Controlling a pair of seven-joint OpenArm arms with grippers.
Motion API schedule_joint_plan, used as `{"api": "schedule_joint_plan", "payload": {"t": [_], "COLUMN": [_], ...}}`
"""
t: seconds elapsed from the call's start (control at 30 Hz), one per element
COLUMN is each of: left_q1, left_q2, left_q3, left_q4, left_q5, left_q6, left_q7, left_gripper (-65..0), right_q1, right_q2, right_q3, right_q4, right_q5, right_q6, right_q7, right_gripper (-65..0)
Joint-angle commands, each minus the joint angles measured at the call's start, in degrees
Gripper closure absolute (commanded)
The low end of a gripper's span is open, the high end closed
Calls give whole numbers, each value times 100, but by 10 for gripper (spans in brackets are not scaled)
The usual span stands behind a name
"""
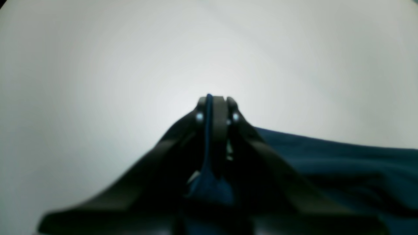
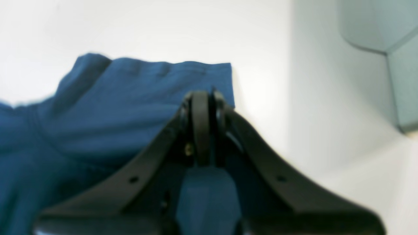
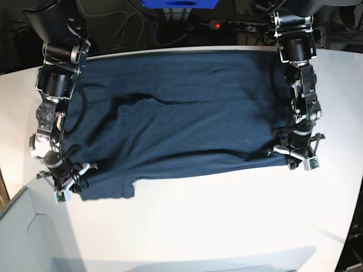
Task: Fold the T-shirt properly
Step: 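Lift the hem and fold it toward the collar edge, then lay the hem down over the shirt near the collar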
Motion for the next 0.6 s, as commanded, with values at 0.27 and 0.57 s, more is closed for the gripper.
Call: {"api": "schedule_joint_plan", "payload": {"t": [0.27, 0.57], "left_q1": [265, 1100], "left_q2": [-64, -55], "left_q3": [-22, -110], "left_q4": [911, 2028], "left_q5": [-26, -26], "left_q6": [23, 41], "left_q7": [-143, -143], "left_gripper": [0, 0], "right_q1": [-1074, -2050], "right_q2": [53, -149], "right_q3": [145, 814], "right_q4": [1990, 3027], "right_q5": [92, 92], "right_q6": [286, 655], "right_q7": [3, 3], "right_gripper": [-2, -2]}}
